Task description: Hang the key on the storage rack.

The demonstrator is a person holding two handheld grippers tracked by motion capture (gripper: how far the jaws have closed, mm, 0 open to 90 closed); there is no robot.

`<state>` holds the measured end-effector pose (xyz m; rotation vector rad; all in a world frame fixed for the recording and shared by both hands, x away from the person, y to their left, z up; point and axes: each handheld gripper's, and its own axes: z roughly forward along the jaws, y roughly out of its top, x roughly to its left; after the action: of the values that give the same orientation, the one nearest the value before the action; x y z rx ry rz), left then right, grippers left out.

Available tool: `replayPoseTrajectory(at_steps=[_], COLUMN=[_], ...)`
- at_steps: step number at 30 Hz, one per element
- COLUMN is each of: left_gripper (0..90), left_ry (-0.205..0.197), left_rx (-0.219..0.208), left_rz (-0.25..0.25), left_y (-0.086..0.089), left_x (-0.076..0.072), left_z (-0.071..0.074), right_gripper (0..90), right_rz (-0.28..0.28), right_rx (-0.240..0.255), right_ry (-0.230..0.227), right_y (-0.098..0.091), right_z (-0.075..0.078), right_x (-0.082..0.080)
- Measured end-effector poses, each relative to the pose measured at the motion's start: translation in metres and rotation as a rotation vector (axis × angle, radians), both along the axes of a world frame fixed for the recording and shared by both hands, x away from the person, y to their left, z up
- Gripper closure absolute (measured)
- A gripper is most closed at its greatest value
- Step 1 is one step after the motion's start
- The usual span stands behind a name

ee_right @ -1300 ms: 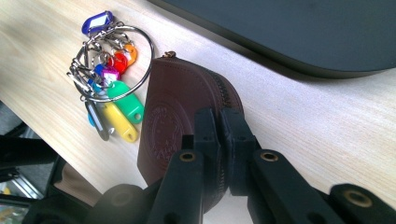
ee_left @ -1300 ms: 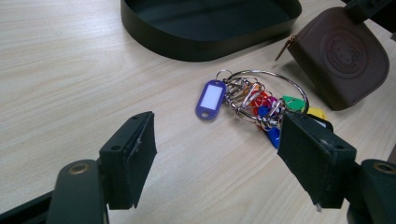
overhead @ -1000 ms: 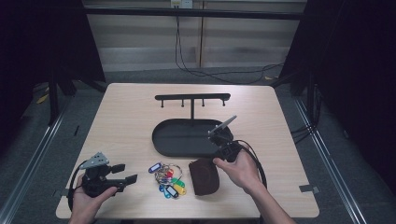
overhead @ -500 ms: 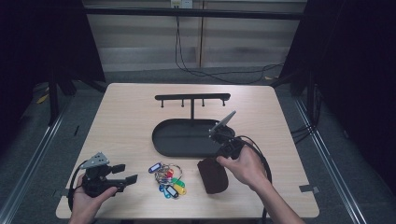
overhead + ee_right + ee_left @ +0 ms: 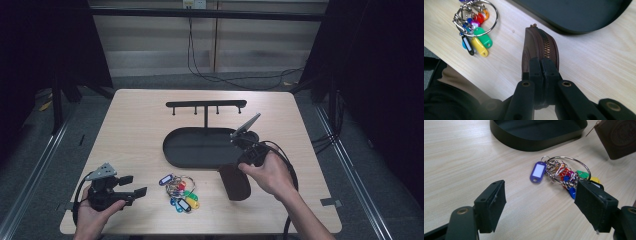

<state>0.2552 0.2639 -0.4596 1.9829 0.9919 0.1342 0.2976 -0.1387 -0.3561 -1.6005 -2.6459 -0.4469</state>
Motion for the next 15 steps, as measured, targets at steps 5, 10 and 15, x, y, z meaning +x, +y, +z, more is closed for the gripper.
replayPoseTrajectory(at_steps=[5, 10, 15], left_gripper=[23.7, 23.7, 23.7], left_ry=[0.001, -0.001, 0.000], left_rx=[0.006, 0.003, 0.008], left_rz=[-0.016, -0.012, -0.017], left_y=[-0.001, -0.001, -0.002], left_x=[0.000, 0.000, 0.000], left_z=[0.000, 0.000, 0.000], right_gripper=[87.3, 87.3, 87.3], right_rz=[-0.005, -0.009, -0.013], right_rx=[0.005, 0.003, -0.009], right_ry=[-0.008, -0.006, -0.009], right_y=[-0.005, -0.011, -0.018], right_z=[0.006, 0.012, 0.018], right_x=[0.000, 0.000, 0.001])
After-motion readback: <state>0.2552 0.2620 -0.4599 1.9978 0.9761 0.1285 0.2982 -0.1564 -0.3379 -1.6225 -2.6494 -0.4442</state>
